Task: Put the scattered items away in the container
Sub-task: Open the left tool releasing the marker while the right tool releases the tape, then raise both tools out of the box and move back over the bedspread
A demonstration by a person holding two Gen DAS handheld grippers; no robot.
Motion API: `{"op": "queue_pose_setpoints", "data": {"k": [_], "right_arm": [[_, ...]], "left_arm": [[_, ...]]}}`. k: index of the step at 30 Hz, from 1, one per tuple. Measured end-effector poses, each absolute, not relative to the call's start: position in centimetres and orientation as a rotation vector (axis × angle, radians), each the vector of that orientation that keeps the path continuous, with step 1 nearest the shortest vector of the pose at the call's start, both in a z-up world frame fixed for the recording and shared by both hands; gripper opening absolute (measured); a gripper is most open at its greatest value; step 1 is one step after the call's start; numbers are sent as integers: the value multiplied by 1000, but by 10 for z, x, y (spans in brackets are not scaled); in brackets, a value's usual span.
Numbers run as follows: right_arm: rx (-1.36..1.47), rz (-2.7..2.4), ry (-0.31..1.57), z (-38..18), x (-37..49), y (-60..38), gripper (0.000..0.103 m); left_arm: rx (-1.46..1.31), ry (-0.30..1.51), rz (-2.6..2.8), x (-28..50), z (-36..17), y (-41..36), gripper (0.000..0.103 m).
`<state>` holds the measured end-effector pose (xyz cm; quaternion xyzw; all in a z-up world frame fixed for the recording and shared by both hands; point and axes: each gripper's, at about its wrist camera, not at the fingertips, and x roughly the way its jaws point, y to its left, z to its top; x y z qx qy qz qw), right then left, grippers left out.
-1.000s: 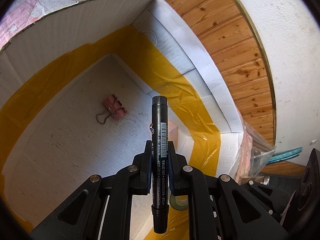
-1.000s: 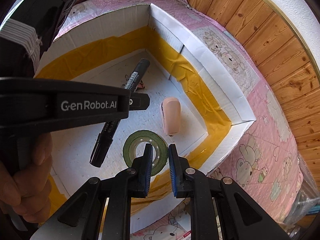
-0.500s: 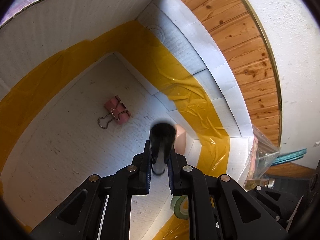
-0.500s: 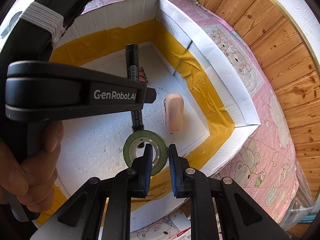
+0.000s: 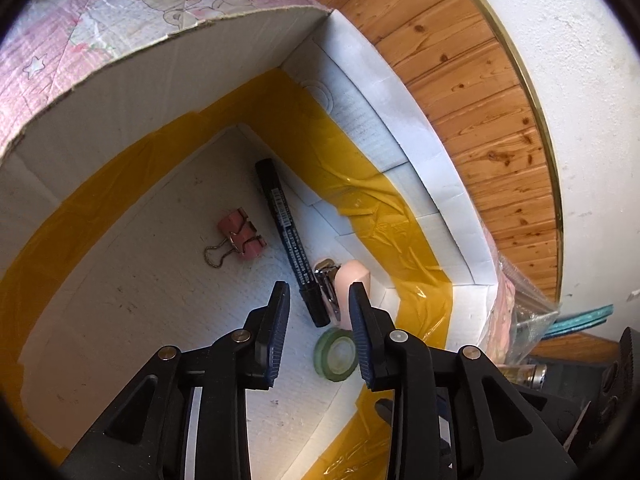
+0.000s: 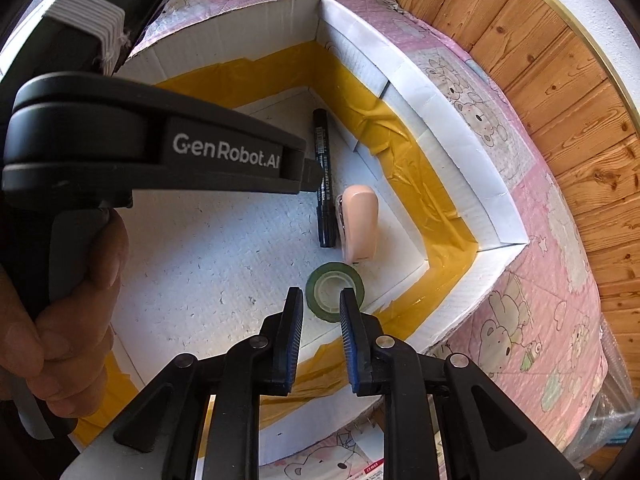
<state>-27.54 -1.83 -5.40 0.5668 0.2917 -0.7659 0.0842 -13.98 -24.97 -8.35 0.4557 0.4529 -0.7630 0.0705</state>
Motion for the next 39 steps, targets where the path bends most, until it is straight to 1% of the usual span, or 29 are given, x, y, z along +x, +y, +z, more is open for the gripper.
{"op": "queue_pose_setpoints", "data": {"k": [4, 11, 16, 20, 23, 28, 32, 34, 36, 39], "right_arm": [[1668, -2349, 776, -39, -274, -10, 21], [1557, -2480, 473, -11, -261, 12, 22], [1396, -2579, 293, 9, -238, 26, 23], [1279, -2621, 154, 20, -211, 37, 31], [1212, -2626, 103, 26, -190, 41, 33], [1100, -2611, 82, 37, -156, 40, 35], [959, -2622, 60, 37, -129, 42, 47], [924, -2623, 9, 29, -121, 51, 47], [985, -2605, -30, 21, -121, 55, 48], [974, -2592, 8, 28, -115, 52, 47]], "left_arm": [[1345, 1360, -2319, -135, -74, -253, 32], [1276, 1328, -2331, -126, -55, -258, 32], [1242, 1177, -2391, -121, -32, -245, 32], [1203, 1031, -2467, -113, -8, -227, 32], [1170, 950, -2510, -107, 7, -215, 32], [1128, 878, -2548, -93, 22, -202, 32], [1101, 752, -2575, -84, 32, -188, 32], [1090, 690, -2583, -79, 35, -182, 32], [1085, 631, -2585, -74, 35, -176, 33], [1094, 572, -2583, -68, 34, -171, 33]]}}
